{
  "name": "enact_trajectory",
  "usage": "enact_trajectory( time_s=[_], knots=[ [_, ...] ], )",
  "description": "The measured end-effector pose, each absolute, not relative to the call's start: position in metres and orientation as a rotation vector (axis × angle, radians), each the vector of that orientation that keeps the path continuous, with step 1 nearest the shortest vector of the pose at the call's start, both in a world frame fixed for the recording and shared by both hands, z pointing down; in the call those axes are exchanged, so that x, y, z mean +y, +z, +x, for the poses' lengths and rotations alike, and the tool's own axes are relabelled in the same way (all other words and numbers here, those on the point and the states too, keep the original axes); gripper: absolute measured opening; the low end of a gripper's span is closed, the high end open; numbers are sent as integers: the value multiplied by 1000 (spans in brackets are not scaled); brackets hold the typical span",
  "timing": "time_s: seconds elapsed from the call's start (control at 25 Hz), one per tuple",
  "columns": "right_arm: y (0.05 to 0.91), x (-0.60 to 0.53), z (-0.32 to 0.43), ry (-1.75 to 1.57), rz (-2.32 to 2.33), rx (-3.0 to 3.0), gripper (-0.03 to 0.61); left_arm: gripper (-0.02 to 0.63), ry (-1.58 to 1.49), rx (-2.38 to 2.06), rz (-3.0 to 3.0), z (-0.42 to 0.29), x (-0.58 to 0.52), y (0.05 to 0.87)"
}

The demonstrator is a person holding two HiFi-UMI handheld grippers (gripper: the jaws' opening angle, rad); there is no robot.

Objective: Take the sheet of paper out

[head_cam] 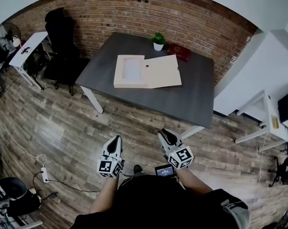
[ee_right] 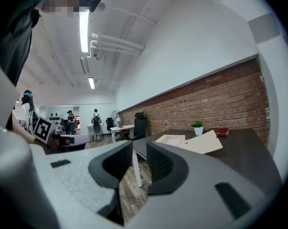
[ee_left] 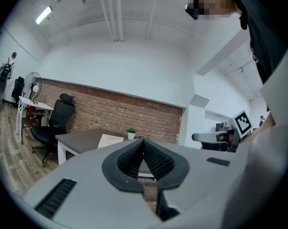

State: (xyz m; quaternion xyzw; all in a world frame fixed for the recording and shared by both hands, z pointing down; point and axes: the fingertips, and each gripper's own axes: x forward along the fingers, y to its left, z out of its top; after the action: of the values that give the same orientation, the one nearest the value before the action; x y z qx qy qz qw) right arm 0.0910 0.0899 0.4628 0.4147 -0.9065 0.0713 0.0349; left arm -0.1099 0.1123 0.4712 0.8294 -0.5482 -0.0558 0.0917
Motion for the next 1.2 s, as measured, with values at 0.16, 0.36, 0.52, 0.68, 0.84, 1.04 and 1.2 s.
enact_trajectory(
  time_s=[0.16, 0.36, 0.52, 0.68, 0.84, 1.04, 1.2],
  knots=[
    [461, 59, 81, 231, 1287, -2777, 87, -5, -187, -1636, 2442, -128, 77, 472],
    [465, 20, 80, 255, 1298, -2764, 87, -5, -201, -1613, 2444, -132, 40, 471],
    [469, -19, 71, 263, 1286, -2787, 87, -5, -210, -1604, 2439, -137, 5, 475],
    [472, -70, 61, 274, 1269, -2815, 87, -5, -194, -1616, 2441, -143, -43, 474],
    [469, -134, 50, 311, 1260, -2840, 87, -5, -158, -1627, 2449, -151, -100, 464],
    [461, -208, 44, 313, 1201, -2884, 87, -5, -129, -1684, 2441, -163, -174, 453],
    [466, -255, 46, 347, 1159, -2894, 87, -5, -125, -1708, 2452, -167, -227, 444]
  ],
)
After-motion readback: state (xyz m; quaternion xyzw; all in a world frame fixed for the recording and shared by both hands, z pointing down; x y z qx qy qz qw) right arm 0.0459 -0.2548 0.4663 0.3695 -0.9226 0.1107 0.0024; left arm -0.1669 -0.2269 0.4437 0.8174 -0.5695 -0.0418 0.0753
